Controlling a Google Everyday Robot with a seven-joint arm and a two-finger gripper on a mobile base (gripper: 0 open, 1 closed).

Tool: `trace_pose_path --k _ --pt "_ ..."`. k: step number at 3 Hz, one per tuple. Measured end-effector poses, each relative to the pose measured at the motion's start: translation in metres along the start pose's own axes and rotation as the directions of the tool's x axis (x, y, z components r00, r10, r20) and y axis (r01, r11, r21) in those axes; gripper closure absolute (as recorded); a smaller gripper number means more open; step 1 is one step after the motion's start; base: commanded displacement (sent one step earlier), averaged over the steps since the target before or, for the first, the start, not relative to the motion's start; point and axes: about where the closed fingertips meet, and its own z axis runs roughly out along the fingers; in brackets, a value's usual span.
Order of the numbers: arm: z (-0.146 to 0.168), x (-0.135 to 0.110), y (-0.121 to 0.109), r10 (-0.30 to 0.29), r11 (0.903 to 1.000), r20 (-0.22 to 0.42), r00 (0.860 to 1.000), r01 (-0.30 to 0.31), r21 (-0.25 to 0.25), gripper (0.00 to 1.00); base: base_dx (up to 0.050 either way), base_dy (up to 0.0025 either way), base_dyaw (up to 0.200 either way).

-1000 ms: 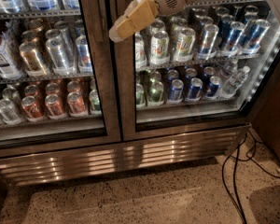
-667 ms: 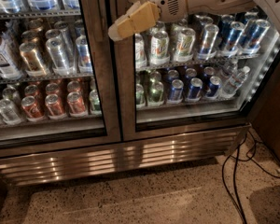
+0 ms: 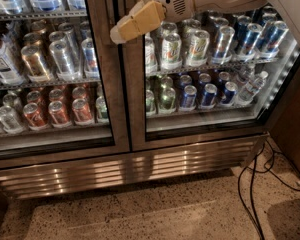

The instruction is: Open right fridge door

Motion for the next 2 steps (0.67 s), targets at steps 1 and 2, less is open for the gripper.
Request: trace_pose_path --k 1,2 --pt "0.0127 -0.0012 0.0019 -0.003 0.9994 0.001 1.0 0.003 -0.035 0.0 0.0 0.0 0.0" --pt "0.0187 -0.001 0.0053 -0.008 0.9981 0.003 1.0 0.008 -0.061 0.0 0.0 0.0 0.0"
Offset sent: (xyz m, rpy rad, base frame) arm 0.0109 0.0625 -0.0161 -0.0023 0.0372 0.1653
